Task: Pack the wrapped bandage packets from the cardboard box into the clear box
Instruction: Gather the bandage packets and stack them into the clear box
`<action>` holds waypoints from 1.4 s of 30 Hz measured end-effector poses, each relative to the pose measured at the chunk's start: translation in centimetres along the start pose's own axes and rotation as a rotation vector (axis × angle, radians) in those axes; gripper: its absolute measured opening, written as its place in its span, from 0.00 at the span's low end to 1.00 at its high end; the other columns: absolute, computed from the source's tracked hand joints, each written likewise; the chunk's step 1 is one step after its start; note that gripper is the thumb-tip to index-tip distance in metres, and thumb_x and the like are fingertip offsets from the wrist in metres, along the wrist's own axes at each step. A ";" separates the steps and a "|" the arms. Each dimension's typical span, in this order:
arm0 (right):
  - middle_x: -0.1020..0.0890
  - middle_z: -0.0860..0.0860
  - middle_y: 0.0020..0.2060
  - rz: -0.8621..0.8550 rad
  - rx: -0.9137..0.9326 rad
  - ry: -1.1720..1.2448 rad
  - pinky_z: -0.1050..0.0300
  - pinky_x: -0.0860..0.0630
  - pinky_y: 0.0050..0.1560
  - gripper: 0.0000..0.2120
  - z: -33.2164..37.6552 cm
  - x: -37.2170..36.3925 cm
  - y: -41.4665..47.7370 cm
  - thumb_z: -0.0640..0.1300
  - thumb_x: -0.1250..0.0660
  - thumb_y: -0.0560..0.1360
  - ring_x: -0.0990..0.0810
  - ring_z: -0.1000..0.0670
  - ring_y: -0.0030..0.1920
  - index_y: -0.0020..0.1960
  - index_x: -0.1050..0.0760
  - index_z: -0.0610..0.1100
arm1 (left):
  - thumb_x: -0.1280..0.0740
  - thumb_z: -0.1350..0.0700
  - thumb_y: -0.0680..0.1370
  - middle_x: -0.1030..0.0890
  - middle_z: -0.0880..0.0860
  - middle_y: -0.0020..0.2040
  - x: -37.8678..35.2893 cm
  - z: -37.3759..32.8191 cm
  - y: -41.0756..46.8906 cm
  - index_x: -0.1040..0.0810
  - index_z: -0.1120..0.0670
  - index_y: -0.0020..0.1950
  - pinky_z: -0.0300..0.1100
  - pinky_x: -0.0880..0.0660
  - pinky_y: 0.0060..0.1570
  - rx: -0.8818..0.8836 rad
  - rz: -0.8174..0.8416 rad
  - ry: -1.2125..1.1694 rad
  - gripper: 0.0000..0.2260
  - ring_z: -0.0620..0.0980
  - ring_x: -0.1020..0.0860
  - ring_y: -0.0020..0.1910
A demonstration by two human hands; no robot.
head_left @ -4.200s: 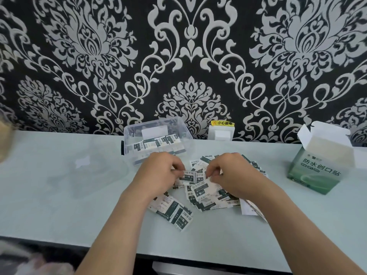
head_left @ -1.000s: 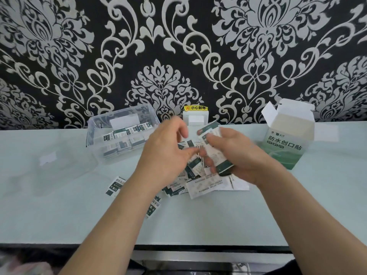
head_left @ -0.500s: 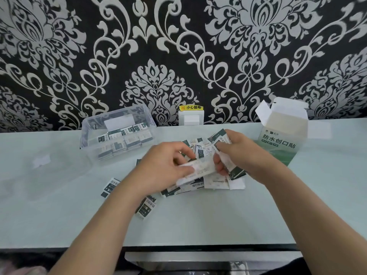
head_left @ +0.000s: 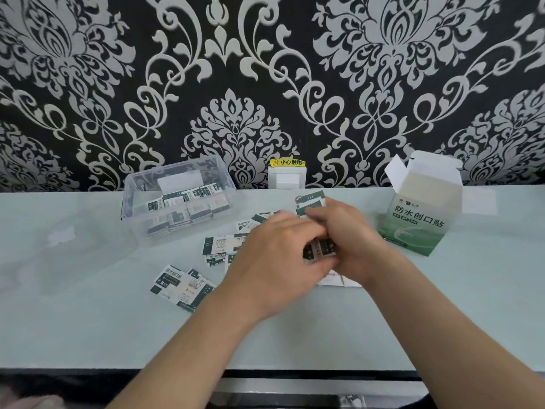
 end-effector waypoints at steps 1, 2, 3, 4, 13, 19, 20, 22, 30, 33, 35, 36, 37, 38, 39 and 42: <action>0.25 0.45 0.28 0.032 0.006 -0.018 0.61 0.28 0.24 0.10 0.2 -0.2 -0.2 0.30 0.42 0.75 0.24 0.49 0.26 0.40 0.28 0.41 | 0.26 0.48 0.67 0.24 0.43 0.48 0.2 0.1 0.0 0.23 0.51 0.51 0.39 0.29 0.49 0.009 -0.013 0.014 0.16 0.45 0.28 0.50; 0.24 0.45 0.28 0.073 0.004 -0.042 0.61 0.28 0.23 0.09 0.3 -0.5 -0.5 0.30 0.42 0.75 0.23 0.49 0.25 0.42 0.27 0.40 | 0.23 0.47 0.65 0.27 0.45 0.57 0.4 0.4 -0.1 0.26 0.50 0.56 0.38 0.30 0.53 0.045 -0.018 0.006 0.23 0.45 0.30 0.58; 0.23 0.46 0.29 0.117 0.002 -0.082 0.61 0.28 0.23 0.08 0.3 -1.0 -0.7 0.32 0.41 0.76 0.22 0.49 0.26 0.46 0.26 0.40 | 0.21 0.47 0.63 0.32 0.46 0.66 0.3 0.7 -0.1 0.31 0.48 0.60 0.37 0.30 0.58 0.092 -0.005 -0.027 0.30 0.46 0.34 0.65; 0.21 0.46 0.31 0.159 0.002 -0.147 0.61 0.27 0.24 0.08 0.2 -1.5 -1.0 0.33 0.41 0.77 0.21 0.49 0.28 0.50 0.25 0.41 | 0.20 0.47 0.62 0.39 0.48 0.72 0.2 0.8 -0.2 0.35 0.47 0.64 0.37 0.32 0.62 0.126 0.015 -0.064 0.36 0.46 0.38 0.71; 0.20 0.42 0.39 0.376 -0.003 -0.233 0.57 0.26 0.33 0.15 -0.2 -3.3 -1.3 0.29 0.43 0.76 0.20 0.49 0.36 0.58 0.25 0.39 | 0.26 0.46 0.66 0.40 0.43 0.69 -0.2 2.4 -0.1 0.38 0.45 0.69 0.44 0.27 0.57 0.158 0.127 0.088 0.35 0.45 0.38 0.67; 0.20 0.42 0.35 0.364 -0.038 -0.230 0.59 0.25 0.28 0.14 -0.3 -2.9 -1.0 0.29 0.42 0.76 0.20 0.48 0.32 0.59 0.26 0.36 | 0.24 0.37 0.62 0.43 0.43 0.68 -1.2 2.8 -0.6 0.43 0.45 0.72 0.42 0.29 0.57 0.219 0.259 0.102 0.45 0.44 0.40 0.67; 0.21 0.42 0.35 0.350 -0.018 -0.233 0.58 0.25 0.29 0.14 -0.1 -2.8 -0.9 0.28 0.43 0.76 0.20 0.48 0.32 0.59 0.27 0.35 | 0.24 0.37 0.62 0.44 0.42 0.69 -1.4 2.5 -0.7 0.45 0.46 0.73 0.44 0.28 0.58 0.210 0.266 0.106 0.47 0.44 0.40 0.67; 0.22 0.41 0.36 0.345 0.005 -0.217 0.58 0.25 0.30 0.14 0.2 -2.8 -0.8 0.27 0.43 0.74 0.21 0.48 0.32 0.57 0.26 0.35 | 0.24 0.39 0.64 0.43 0.43 0.69 -1.2 2.4 -0.7 0.46 0.46 0.73 0.44 0.27 0.56 0.189 0.242 0.135 0.45 0.45 0.39 0.67; 0.20 0.42 0.42 0.396 -0.057 -0.223 0.58 0.24 0.31 0.28 -0.1 -2.4 -0.9 0.26 0.38 0.73 0.18 0.47 0.36 0.72 0.36 0.38 | 0.21 0.47 0.65 0.37 0.41 0.63 -0.7 4.3 -0.8 0.33 0.43 0.68 0.35 0.30 0.55 0.315 0.327 -0.135 0.35 0.39 0.30 0.60; 0.19 0.40 0.41 0.539 -0.022 -0.132 0.56 0.22 0.34 0.25 0.9 -3.4 -2.0 0.28 0.36 0.72 0.19 0.46 0.36 0.68 0.33 0.33 | 0.26 0.46 0.67 0.18 0.47 0.50 0.5 3.8 -0.7 0.25 0.49 0.61 0.33 0.25 0.44 0.410 0.338 -0.673 0.24 0.41 0.19 0.43; 0.20 0.40 0.37 0.635 0.002 -0.032 0.59 0.23 0.33 0.16 1.7 -4.6 -2.9 0.28 0.40 0.74 0.20 0.48 0.32 0.61 0.28 0.33 | 0.35 0.47 0.71 0.20 0.50 0.30 2.1 3.3 -0.2 0.23 0.58 0.54 0.29 0.29 0.31 0.395 0.166 -0.907 0.19 0.43 0.21 0.28; 0.21 0.41 0.36 0.654 -0.003 0.007 0.61 0.23 0.31 0.14 1.8 -5.1 -3.2 0.29 0.42 0.74 0.21 0.49 0.30 0.57 0.26 0.35 | 0.37 0.47 0.73 0.23 0.50 0.26 2.6 3.6 0.0 0.22 0.61 0.50 0.29 0.31 0.27 0.404 0.060 -0.923 0.18 0.43 0.24 0.24; 0.21 0.41 0.35 0.661 -0.020 0.041 0.62 0.24 0.29 0.13 1.7 -5.5 -3.4 0.29 0.43 0.74 0.22 0.50 0.29 0.53 0.25 0.37 | 0.39 0.46 0.75 0.26 0.50 0.23 2.8 3.9 0.1 0.23 0.62 0.45 0.31 0.32 0.25 0.419 -0.036 -0.904 0.18 0.45 0.26 0.22; 0.22 0.41 0.34 0.661 -0.046 0.067 0.63 0.26 0.26 0.13 1.4 -6.0 -3.4 0.29 0.45 0.74 0.23 0.50 0.28 0.50 0.25 0.39 | 0.40 0.47 0.79 0.28 0.50 0.22 2.9 4.4 0.2 0.23 0.62 0.41 0.34 0.32 0.24 0.434 -0.117 -0.869 0.19 0.47 0.27 0.21; 0.23 0.42 0.33 0.652 -0.073 0.077 0.64 0.28 0.24 0.13 1.1 -6.5 -3.4 0.30 0.47 0.74 0.25 0.51 0.26 0.48 0.25 0.40 | 0.40 0.48 0.81 0.30 0.50 0.21 2.9 5.0 0.2 0.25 0.62 0.37 0.36 0.32 0.24 0.450 -0.183 -0.829 0.20 0.49 0.28 0.21; 0.26 0.44 0.31 0.596 -0.124 0.022 0.65 0.34 0.18 0.12 0.1 -7.2 -3.1 0.33 0.46 0.71 0.29 0.52 0.23 0.46 0.27 0.43 | 0.40 0.50 0.80 0.31 0.53 0.20 3.7 6.7 0.2 0.28 0.60 0.30 0.40 0.34 0.25 0.468 -0.316 -0.650 0.22 0.51 0.30 0.21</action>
Point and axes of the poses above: each hand's wrist, its own y-axis towards the middle knuckle, its own x-axis out of the back of the hand, z = x × y, the point moved 9 cm from there along y, towards the middle knuckle
